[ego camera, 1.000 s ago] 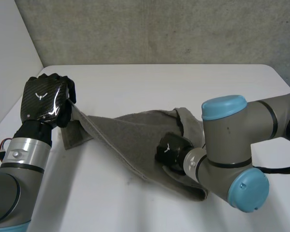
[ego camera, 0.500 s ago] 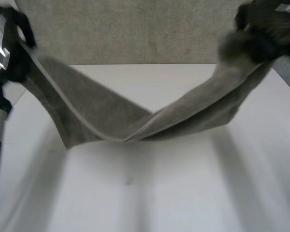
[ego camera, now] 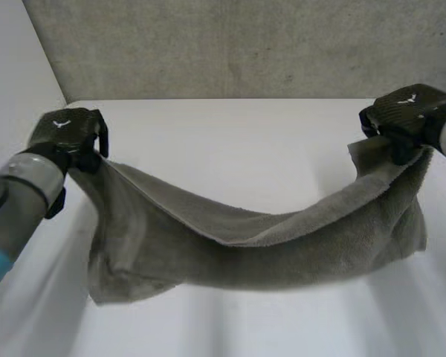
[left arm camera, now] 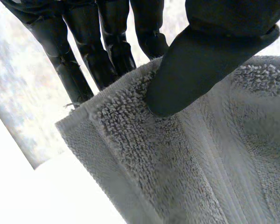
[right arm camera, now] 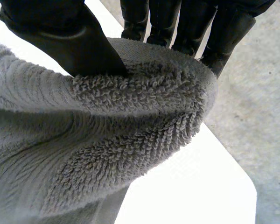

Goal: Fold the towel.

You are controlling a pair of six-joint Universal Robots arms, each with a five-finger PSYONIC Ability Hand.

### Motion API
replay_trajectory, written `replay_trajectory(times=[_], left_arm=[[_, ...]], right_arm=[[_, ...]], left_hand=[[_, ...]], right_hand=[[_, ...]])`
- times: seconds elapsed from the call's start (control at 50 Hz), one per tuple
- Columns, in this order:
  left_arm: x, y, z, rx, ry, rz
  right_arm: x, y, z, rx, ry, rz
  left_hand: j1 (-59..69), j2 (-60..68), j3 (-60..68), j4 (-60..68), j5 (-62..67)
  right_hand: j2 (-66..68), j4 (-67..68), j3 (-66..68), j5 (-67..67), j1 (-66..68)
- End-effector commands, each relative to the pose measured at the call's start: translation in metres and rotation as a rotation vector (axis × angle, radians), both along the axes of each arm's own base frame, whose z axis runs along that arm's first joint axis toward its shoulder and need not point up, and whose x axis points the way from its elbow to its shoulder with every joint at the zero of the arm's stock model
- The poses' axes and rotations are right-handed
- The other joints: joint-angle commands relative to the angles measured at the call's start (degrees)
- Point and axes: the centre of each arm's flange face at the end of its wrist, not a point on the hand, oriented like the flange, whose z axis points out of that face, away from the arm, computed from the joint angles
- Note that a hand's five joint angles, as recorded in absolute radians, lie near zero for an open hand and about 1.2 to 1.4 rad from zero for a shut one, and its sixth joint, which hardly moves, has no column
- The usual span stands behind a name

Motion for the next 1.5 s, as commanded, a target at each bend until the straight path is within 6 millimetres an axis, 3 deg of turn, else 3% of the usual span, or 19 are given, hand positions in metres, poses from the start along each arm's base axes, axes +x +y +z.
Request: replay_trajectory(times=[0.02, 0.1, 0.14, 0.2, 0.26, 0.32, 0.42, 0.46, 0.48, 0.56, 0.58, 0.66, 0.78, 0.94, 1.3, 1.34, 1.36, 1.42, 1.5], left_arm=[[-0.014, -0.052, 0.033, -0.119, 0.036, -0.002], [-0.021, -0.074, 0.079, -0.291, 0.089, -0.004], [-0.025, -0.089, 0.129, -0.488, 0.154, -0.001], [-0.025, -0.093, 0.166, -0.640, 0.243, -0.005], [-0.025, -0.093, 0.174, -0.675, 0.293, -0.008], [-0.022, -0.095, 0.174, -0.677, 0.359, -0.006], [-0.020, -0.095, 0.126, -0.496, 0.334, 0.022], [-0.018, -0.091, 0.081, -0.357, 0.293, 0.033], [-0.018, -0.091, 0.081, -0.356, 0.293, 0.033], [-0.013, -0.073, 0.014, -0.160, 0.236, 0.053], [-0.012, -0.066, -0.005, -0.105, 0.220, 0.058], [-0.009, -0.055, -0.036, -0.029, 0.198, 0.065], [-0.004, -0.038, -0.066, 0.029, 0.178, 0.071], [-0.001, -0.028, -0.075, 0.056, 0.172, 0.075], [0.002, -0.022, -0.069, 0.047, 0.175, 0.079], [0.002, -0.021, -0.068, 0.044, 0.177, 0.079], [0.002, -0.021, -0.068, 0.044, 0.177, 0.079], [0.003, -0.019, -0.065, 0.040, 0.178, 0.078], [0.004, -0.014, -0.063, 0.038, 0.177, 0.079]], right_arm=[[0.019, -0.069, 0.020, -0.177, -0.262, -0.039], [0.025, -0.091, 0.058, -0.385, -0.457, -0.022], [0.025, -0.098, 0.078, -0.486, -0.563, -0.009], [0.024, -0.107, 0.102, -0.612, -0.758, 0.034], [0.020, -0.105, 0.110, -0.636, -0.867, 0.067], [0.020, -0.103, 0.092, -0.541, -0.846, 0.041], [0.021, -0.096, 0.044, -0.333, -0.714, -0.018], [0.021, -0.093, 0.026, -0.276, -0.646, -0.019], [0.023, -0.090, 0.005, -0.219, -0.570, -0.005], [0.019, -0.080, -0.061, -0.075, -0.373, 0.038], [0.019, -0.080, -0.061, -0.075, -0.373, 0.038], [0.011, -0.067, -0.115, 0.040, -0.252, 0.057], [0.008, -0.049, -0.155, 0.135, -0.182, 0.088], [0.000, -0.037, -0.164, 0.107, -0.131, 0.121], [0.001, -0.018, -0.147, 0.015, -0.104, 0.130], [0.001, -0.019, -0.147, 0.011, -0.103, 0.126], [0.002, -0.018, -0.147, 0.011, -0.097, 0.113], [-0.001, -0.022, -0.144, -0.011, -0.071, 0.052], [-0.013, -0.032, -0.144, -0.035, -0.010, -0.086]], left_hand=[[10.72, 10.20, 10.22, 10.15, 10.92], [10.72, 10.20, 10.22, 10.15, 10.92], [10.72, 10.20, 10.22, 10.15, 10.92], [10.72, 10.20, 10.22, 10.15, 10.92], [10.72, 10.20, 10.22, 10.15, 10.92], [10.72, 10.20, 10.22, 10.15, 10.92], [10.72, 10.20, 10.22, 10.15, 10.92], [10.72, 10.20, 10.22, 10.15, 10.92], [10.72, 10.20, 10.22, 10.15, 10.92], [10.72, 10.20, 10.22, 10.15, 10.92], [10.72, 10.20, 10.22, 10.15, 10.92], [10.72, 10.20, 10.22, 10.15, 10.92], [10.72, 10.20, 10.22, 10.15, 10.92], [10.72, 10.20, 10.22, 10.15, 10.92], [10.72, 10.20, 10.22, 10.15, 10.92], [10.72, 10.20, 10.22, 10.15, 10.92], [10.72, 10.20, 10.22, 10.15, 10.92], [10.72, 10.20, 10.22, 10.15, 10.92], [10.72, 10.20, 10.22, 10.15, 10.92]], right_hand=[[3.73, 3.64, 3.95, 3.32, 4.05], [3.73, 3.64, 3.95, 3.32, 4.05], [3.73, 3.64, 3.95, 3.32, 4.05], [3.73, 3.64, 3.95, 3.32, 4.05], [3.73, 3.64, 3.95, 3.32, 4.05], [3.73, 3.64, 3.95, 3.32, 4.05], [3.73, 3.64, 3.95, 3.32, 4.05], [3.73, 3.64, 3.95, 3.32, 4.05], [3.73, 3.64, 3.95, 3.32, 4.05], [3.73, 3.64, 3.95, 3.32, 4.05], [3.73, 3.64, 3.95, 3.32, 4.05], [3.73, 3.64, 3.95, 3.32, 4.05], [-1.21, -1.29, -0.99, -1.61, -0.88], [-31.69, -31.77, -31.47, -32.09, -31.36], [-37.76, -37.85, -37.54, -38.16, -37.43], [-36.25, -36.33, -36.03, -36.65, -35.92], [-16.43, -16.51, -16.21, -16.83, -16.10], [3.67, 3.58, 3.89, 3.26, 3.99], [3.73, 3.64, 3.95, 3.32, 4.05]])
